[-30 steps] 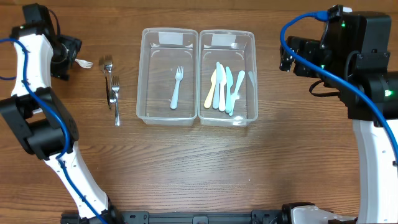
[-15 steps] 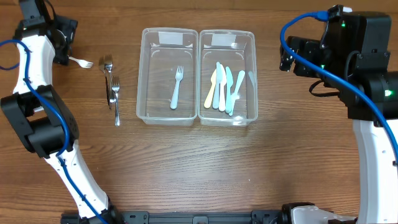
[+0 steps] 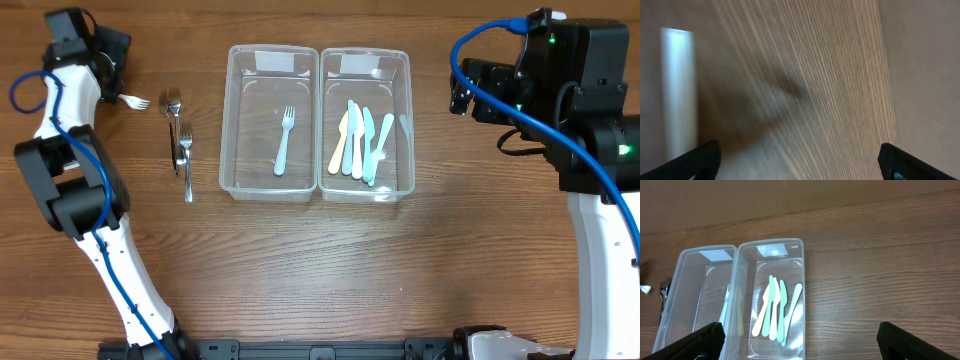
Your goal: Pack container
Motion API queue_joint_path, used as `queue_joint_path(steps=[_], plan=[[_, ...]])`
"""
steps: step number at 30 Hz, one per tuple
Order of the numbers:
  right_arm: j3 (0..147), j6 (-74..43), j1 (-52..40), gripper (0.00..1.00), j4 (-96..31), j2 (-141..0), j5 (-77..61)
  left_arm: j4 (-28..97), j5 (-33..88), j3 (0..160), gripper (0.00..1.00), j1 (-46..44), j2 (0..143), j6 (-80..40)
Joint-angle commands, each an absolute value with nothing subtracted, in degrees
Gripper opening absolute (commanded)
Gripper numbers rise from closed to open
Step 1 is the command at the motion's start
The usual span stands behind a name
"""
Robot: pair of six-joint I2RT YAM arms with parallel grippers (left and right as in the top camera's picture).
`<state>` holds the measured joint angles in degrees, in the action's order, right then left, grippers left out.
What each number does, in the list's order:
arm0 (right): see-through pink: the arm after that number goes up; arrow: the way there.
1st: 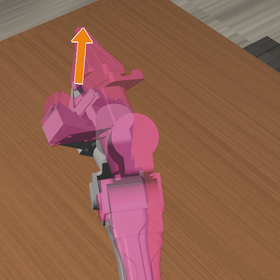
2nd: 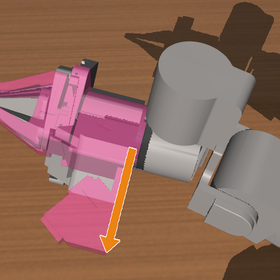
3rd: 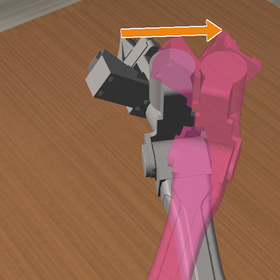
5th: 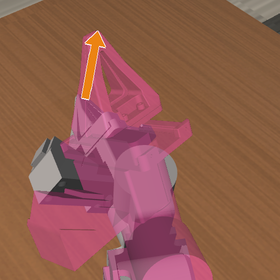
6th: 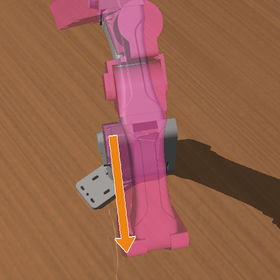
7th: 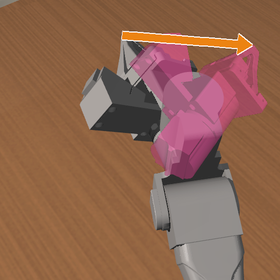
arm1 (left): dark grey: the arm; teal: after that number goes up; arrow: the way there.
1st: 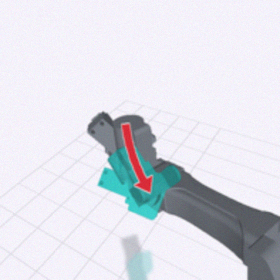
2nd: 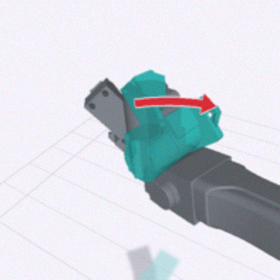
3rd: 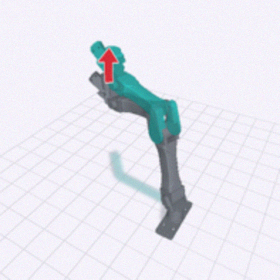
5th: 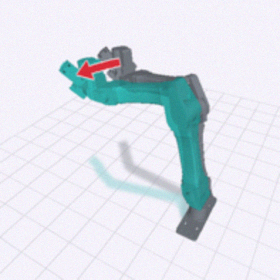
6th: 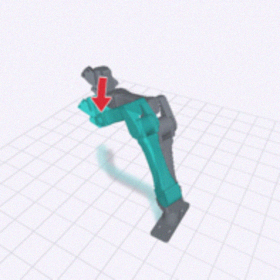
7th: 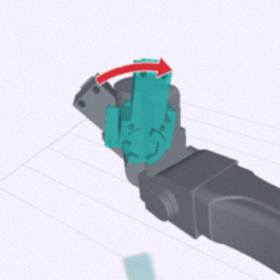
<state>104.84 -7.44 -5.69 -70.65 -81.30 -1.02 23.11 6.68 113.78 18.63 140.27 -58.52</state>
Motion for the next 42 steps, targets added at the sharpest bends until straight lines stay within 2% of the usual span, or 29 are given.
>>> queue_joint_path(steps=[1,7,9,11,21,28,31,33,37,42], plan=[[105.08,-7.25,-5.50,1.00,-70.43,-81.28,-0.05,19.29,12.56,114.48,1.00,18.72,142.85,-57.23],[105.08,-7.25,-5.50,1.00,-70.43,-81.28,-0.05,21.26,12.64,114.48,0.99,18.70,143.15,-54.61],[105.08,-7.22,-5.50,1.00,-70.43,-81.28,-0.05,25.91,13.63,114.48,0.87,18.70,143.15,-54.70],[105.08,-7.25,-5.50,1.00,-70.43,-81.28,-0.05,30.65,13.61,114.48,0.82,18.70,143.15,-55.81],[105.08,-7.22,-5.50,1.00,-70.43,-81.28,-0.05,53.89,15.09,114.48,0.80,18.70,143.13,-59.11],[105.08,-7.25,-5.50,1.00,-70.43,-81.25,-0.05,62.59,18.87,114.52,0.79,18.70,143.02,-50.63],[105.08,-7.22,-5.50,1.00,-70.43,-81.25,-0.05,62.63,22.85,115.66,0.74,18.74,142.39,-43.05],[105.08,-7.25,-5.50,1.00,-70.43,-81.41,-0.05,66.83,23.99,117.84,0.73,18.72,142.28,-38.87],[105.08,-7.25,-5.50,1.00,-70.43,-81.41,-0.05,77.97,18.20,120.16,0.75,18.22,142.28,-33.87],[105.08,-7.25,-5.50,1.00,-70.43,-81.41,-0.05,86.41,3.29,120.16,0.84,18.48,142.28,-32.53]])
